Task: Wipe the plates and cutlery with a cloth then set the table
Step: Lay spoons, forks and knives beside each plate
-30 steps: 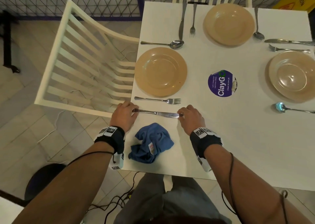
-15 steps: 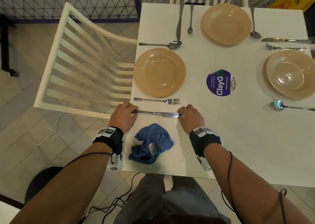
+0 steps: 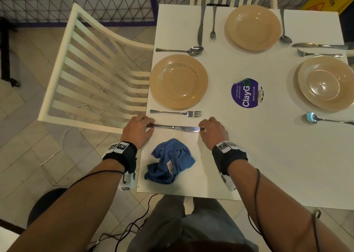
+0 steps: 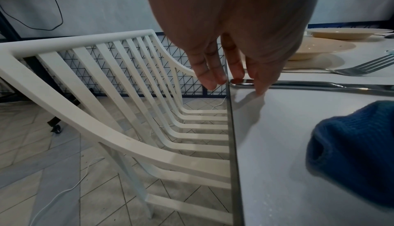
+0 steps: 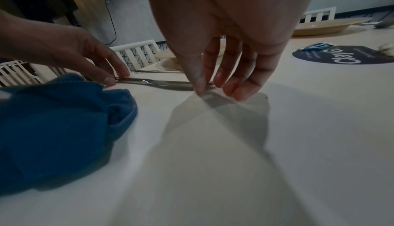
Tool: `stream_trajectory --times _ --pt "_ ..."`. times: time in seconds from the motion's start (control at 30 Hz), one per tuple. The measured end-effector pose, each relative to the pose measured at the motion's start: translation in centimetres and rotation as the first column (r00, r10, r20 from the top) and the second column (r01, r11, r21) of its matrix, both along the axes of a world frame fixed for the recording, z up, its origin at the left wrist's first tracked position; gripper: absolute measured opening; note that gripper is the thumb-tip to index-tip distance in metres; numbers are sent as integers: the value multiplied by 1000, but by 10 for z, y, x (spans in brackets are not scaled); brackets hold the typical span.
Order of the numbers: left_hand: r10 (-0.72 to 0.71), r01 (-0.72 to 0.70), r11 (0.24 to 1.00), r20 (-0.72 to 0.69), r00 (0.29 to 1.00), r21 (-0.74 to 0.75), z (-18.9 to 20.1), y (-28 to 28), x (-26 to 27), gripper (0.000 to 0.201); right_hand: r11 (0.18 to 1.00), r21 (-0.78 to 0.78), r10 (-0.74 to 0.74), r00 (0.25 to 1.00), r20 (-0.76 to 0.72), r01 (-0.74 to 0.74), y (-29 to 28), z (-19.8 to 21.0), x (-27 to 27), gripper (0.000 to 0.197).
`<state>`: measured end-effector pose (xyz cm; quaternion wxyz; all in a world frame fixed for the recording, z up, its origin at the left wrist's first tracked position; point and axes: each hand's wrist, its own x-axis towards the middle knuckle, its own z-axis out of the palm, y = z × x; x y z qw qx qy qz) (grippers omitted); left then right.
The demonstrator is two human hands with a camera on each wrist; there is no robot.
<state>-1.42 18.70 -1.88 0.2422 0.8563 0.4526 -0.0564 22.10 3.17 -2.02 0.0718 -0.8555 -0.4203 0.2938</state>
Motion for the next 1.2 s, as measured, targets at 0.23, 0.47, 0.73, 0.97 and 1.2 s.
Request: stream_trajectory --times 0.23,0.47,0.73,0.97,1.2 --pt "29 -29 999 1 1000 -17 7 -4 -8 39 1000 -16 -3 1000 -11 3 -7 4 2 28" --pt "102 -103 995 242 965 -9 42 -28 -25 33 997 1 -79 996 -48 79 -49 18 8 36" --pt "-59 107 984 302 952 -146 71 -96 18 24 978 122 -156 982 -110 169 -119 46 15 35" --pt "-160 214 966 318 935 -143 83 -166 109 23 944 224 -214 967 -137 241 -206 62 77 32" --pt "-214 251 963 282 935 -100 96 -227 204 20 899 298 -299 947 -115 320 -277 85 176 28"
